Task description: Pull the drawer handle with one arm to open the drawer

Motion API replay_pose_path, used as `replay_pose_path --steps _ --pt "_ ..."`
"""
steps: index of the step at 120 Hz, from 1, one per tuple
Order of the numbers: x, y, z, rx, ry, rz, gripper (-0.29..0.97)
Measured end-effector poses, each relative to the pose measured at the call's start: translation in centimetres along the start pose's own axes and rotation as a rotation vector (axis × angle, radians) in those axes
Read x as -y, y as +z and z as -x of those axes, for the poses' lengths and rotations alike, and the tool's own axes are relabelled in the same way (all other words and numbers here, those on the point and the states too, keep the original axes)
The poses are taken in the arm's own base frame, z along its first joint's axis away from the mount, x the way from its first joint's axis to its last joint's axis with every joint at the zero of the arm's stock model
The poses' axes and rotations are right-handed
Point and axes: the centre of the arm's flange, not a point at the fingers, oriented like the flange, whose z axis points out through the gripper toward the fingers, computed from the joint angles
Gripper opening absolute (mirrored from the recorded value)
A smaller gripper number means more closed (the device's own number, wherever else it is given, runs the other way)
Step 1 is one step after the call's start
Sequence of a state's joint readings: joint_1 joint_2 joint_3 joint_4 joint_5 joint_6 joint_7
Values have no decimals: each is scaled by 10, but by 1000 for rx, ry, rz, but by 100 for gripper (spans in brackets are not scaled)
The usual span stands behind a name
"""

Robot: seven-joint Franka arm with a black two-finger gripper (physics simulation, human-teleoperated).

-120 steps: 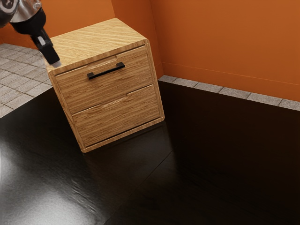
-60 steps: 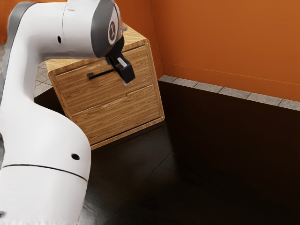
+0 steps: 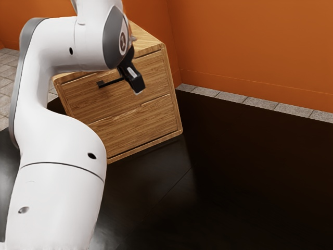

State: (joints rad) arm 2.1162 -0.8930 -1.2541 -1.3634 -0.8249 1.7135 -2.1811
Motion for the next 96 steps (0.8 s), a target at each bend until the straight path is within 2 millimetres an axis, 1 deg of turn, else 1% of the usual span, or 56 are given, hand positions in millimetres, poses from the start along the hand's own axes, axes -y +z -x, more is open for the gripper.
replay_pose_path --steps 10,17,44,54,82,96 --pt "-14 7 -6 -5 2 16 54" --pt "-20 14 -7 -3 14 23 53" --pt "-23 24 -3 3 83 48 49" --pt "-25 28 -6 0 94 48 48" --pt "-46 39 -18 -11 115 61 43" --pt "-46 40 -17 -1 138 57 39"
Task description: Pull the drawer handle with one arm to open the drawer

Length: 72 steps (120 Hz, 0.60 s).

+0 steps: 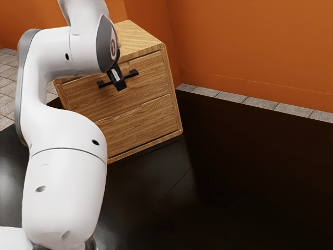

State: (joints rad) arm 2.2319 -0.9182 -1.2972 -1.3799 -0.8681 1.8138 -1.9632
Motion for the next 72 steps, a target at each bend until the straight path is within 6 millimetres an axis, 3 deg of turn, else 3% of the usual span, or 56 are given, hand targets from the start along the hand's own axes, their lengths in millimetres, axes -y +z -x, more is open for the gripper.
replay_pose_path --steps 33,72 --pt "-2 9 -10 7 22 -30 27" --pt "3 9 -6 17 64 -44 16"
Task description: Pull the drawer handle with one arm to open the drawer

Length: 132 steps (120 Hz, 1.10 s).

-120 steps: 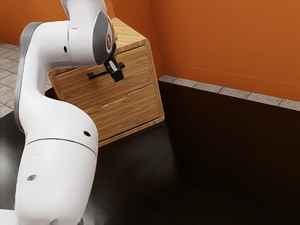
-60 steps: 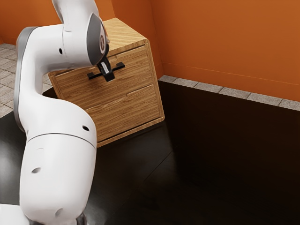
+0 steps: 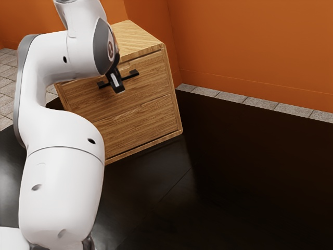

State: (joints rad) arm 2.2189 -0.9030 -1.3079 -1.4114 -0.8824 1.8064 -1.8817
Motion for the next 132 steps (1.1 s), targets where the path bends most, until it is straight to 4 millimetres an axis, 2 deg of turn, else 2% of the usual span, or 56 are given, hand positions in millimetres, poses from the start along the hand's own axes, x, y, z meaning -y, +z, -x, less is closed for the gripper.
replay_pose_path --steps 48,61,78,109,132 --pt "18 -14 17 23 60 -3 10" --pt "21 -13 13 21 57 -13 9" --pt "26 -27 10 26 58 -3 9" --pt "29 -22 2 18 47 -21 9" --pt "36 -27 8 27 64 -22 9"
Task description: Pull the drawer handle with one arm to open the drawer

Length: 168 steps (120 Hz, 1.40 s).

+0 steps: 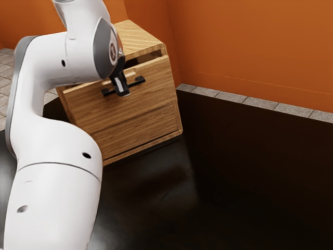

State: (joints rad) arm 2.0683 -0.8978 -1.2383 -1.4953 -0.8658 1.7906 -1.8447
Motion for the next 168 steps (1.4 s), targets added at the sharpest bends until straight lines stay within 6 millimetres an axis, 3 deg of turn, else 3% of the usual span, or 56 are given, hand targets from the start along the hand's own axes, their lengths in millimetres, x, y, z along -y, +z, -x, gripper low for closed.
replay_pose_path --steps 80,168 --pt "18 -8 0 7 3 -5 8" --pt "37 -12 20 11 31 4 8"
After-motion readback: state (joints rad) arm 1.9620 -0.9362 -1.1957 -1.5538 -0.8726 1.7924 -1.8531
